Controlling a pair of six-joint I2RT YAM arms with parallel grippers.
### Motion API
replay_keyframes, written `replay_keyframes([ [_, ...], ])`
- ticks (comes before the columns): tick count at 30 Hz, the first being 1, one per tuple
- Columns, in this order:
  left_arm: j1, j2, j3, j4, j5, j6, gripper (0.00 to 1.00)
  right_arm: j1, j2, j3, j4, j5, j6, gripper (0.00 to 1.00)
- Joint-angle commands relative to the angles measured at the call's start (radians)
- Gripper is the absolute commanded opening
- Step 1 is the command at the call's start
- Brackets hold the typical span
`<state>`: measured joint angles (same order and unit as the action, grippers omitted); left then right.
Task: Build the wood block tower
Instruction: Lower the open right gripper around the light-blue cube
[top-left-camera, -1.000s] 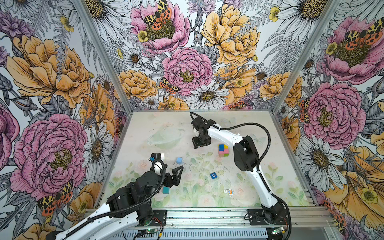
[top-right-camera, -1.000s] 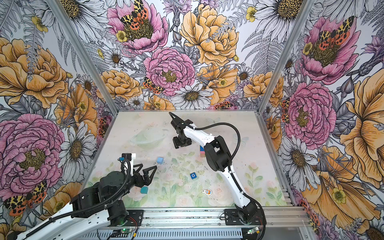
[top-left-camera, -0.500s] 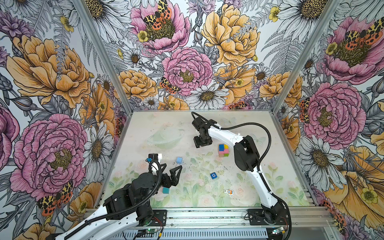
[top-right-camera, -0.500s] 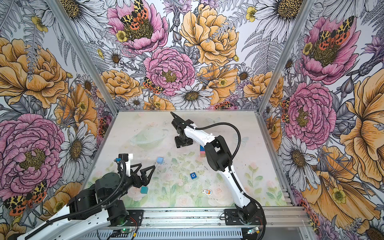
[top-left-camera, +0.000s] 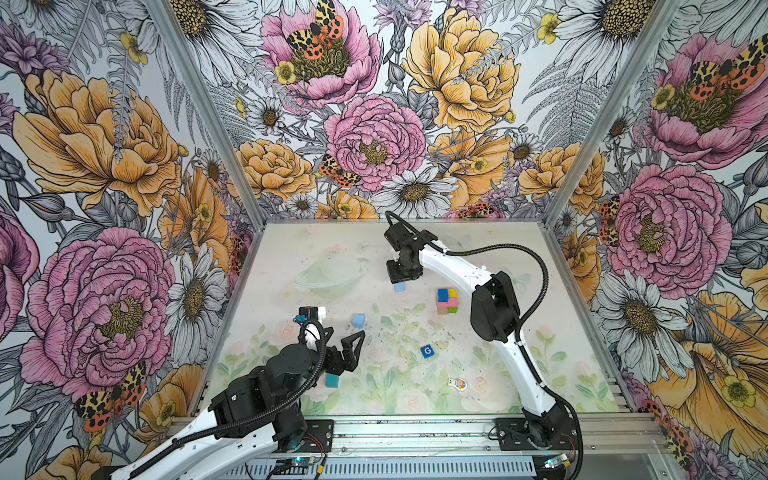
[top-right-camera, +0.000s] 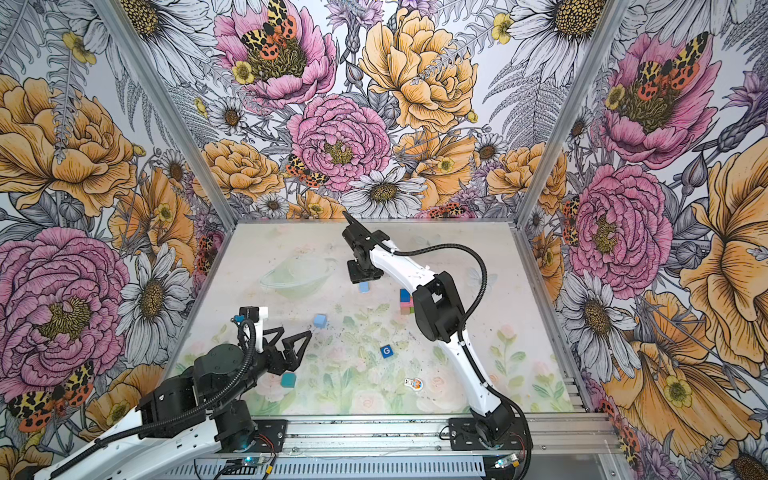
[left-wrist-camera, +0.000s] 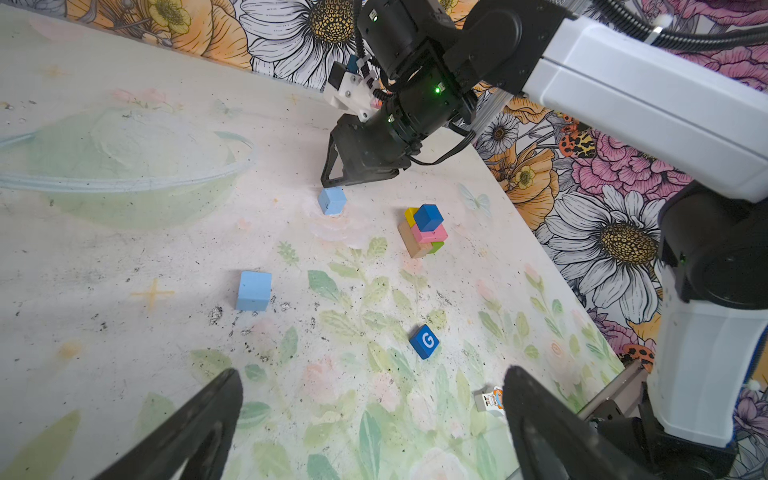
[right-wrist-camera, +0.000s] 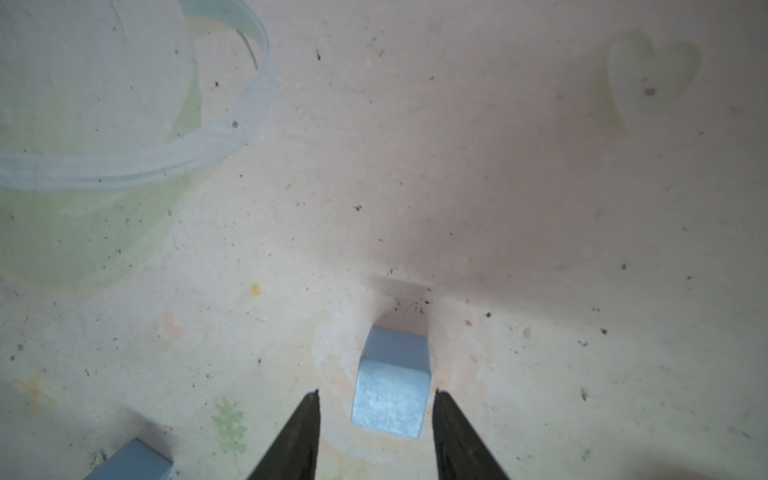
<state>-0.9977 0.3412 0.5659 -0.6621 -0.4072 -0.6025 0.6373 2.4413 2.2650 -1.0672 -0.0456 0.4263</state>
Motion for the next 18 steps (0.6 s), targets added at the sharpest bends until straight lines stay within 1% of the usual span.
replay_keyframes([
  [1,0.008,0.001,-0.008,0.004,0.001,0.012,0.99,-0.004,0.028,0.026,-0.025,0.021,0.012,0.46],
  [14,0.008,-0.007,-0.014,0.004,0.004,0.011,0.99,-0.005,0.05,0.032,-0.031,0.029,0.017,0.46],
  [18,0.008,-0.009,-0.014,0.003,0.004,0.01,0.99,-0.004,0.052,0.034,-0.032,0.033,0.019,0.45],
])
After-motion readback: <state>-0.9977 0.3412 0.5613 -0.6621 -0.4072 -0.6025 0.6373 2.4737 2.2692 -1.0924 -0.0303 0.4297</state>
